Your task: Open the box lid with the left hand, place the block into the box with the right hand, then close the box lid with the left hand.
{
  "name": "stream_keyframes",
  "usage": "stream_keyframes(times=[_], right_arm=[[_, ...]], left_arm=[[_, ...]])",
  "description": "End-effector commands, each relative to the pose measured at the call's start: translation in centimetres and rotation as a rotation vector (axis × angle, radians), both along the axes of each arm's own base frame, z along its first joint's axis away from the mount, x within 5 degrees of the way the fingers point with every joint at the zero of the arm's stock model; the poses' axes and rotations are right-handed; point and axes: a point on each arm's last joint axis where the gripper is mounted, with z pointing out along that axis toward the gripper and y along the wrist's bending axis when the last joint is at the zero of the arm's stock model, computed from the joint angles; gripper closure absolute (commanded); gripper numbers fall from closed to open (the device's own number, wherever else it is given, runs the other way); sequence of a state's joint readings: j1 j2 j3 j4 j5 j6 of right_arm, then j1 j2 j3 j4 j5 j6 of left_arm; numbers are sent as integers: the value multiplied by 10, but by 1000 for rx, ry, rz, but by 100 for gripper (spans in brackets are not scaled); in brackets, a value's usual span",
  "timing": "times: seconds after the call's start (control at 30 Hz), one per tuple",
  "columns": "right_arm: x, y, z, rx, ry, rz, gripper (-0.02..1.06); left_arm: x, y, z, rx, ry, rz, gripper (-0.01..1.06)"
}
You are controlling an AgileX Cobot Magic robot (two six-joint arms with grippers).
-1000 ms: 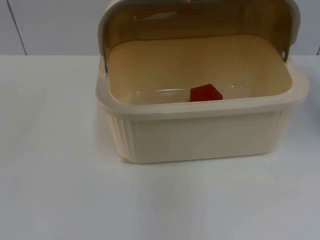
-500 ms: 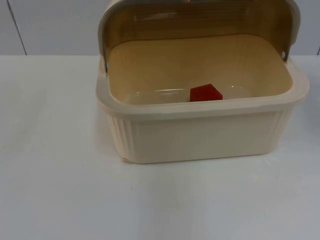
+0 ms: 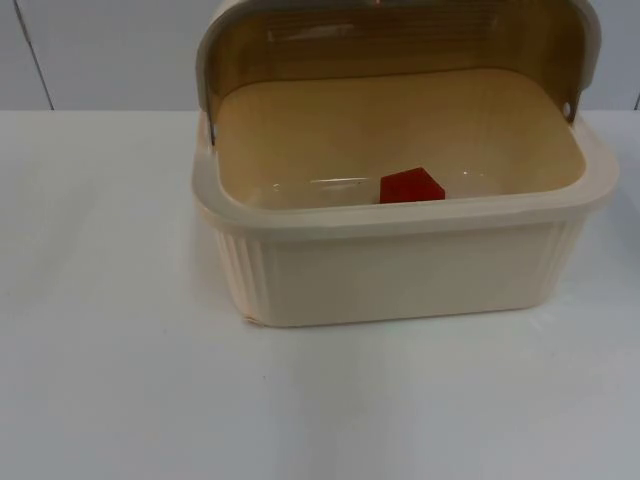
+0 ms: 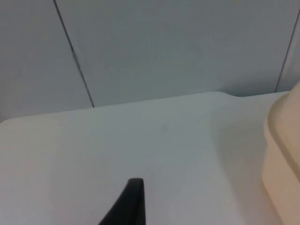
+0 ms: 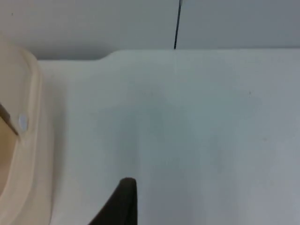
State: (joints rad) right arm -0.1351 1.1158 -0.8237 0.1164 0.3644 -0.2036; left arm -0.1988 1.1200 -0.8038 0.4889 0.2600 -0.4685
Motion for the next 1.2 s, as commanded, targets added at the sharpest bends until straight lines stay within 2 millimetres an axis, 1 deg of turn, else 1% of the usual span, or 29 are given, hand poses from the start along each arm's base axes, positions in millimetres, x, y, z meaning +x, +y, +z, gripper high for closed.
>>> stream_keyframes(times=[0.0, 0.13, 0.17, 0.23, 0.27, 0.33, 0.37, 0.4, 0.43, 0.47, 0.57, 0.6, 0.67, 0.77, 0.83, 0.87, 0.9, 0.93, 0.97, 1.07, 1.1, 1.17], right_arm=[[-2, -1, 4, -7, -41, -10, 0], [-1, -1, 5, -6, -47, -9, 0], [-1, -1, 5, -6, -47, -9, 0], [-1, -1, 5, -6, -47, -9, 0], [-1, -1, 5, -5, -50, -11, 0], [-1, -1, 5, -5, -54, -11, 0], [-1, -1, 5, -5, -54, -11, 0], [-1, -1, 5, -5, -54, -11, 0], [-1, -1, 5, -5, -54, -11, 0], [-1, -1, 5, -5, -54, -11, 0], [-1, -1, 5, -6, -56, -11, 0], [-1, -1, 5, -6, -56, -11, 0], [-1, 0, 6, -6, -58, -7, 0], [0, 5, 6, -13, -60, 16, 0], [0, 9, 6, -16, -62, 35, 0], [0, 9, 6, -16, -62, 35, 0], [0, 11, 6, -16, -65, 42, 0], [1, 11, 6, -18, -69, 46, 0], [1, 11, 7, -19, -73, 46, 0], [1, 11, 8, -20, -85, 44, 0], [1, 11, 8, -20, -85, 44, 0], [1, 11, 8, -21, -91, 44, 0]], left_arm=[[1, -7, 10, -18, -29, -25, 0], [17, -23, 38, -34, -103, -73, 0], [17, -23, 38, -34, -103, -73, 0], [30, -31, 50, -40, -131, -90, 0], [41, -39, 61, -44, -153, -107, 0], [55, -48, 64, -35, -156, -128, 0], [55, -48, 64, -35, -156, -128, 0], [62, -54, 69, -36, -169, -139, 0], [74, -63, 74, -41, -182, -154, 0], [78, -67, 72, -42, -176, -160, 0], [97, -89, 70, -40, -172, -201, 0], [97, -89, 70, -40, -172, -201, 0], [104, -105, 59, 34, -154, -261, 0], [107, -131, 40, 187, -128, -377, 0], [106, -143, 32, 254, -125, -436, 0], [106, -143, 32, 254, -125, -436, 0], [105, -150, 29, 307, -133, -477, 0], [103, -161, 24, 420, -166, -559, 0], [102, -165, 23, 465, -177, -588, 0], [96, -180, 20, 727, -272, -743, 1], [96, -180, 20, 727, -272, -743, 1], [93, -189, 19, 838, -327, -810, 3]])
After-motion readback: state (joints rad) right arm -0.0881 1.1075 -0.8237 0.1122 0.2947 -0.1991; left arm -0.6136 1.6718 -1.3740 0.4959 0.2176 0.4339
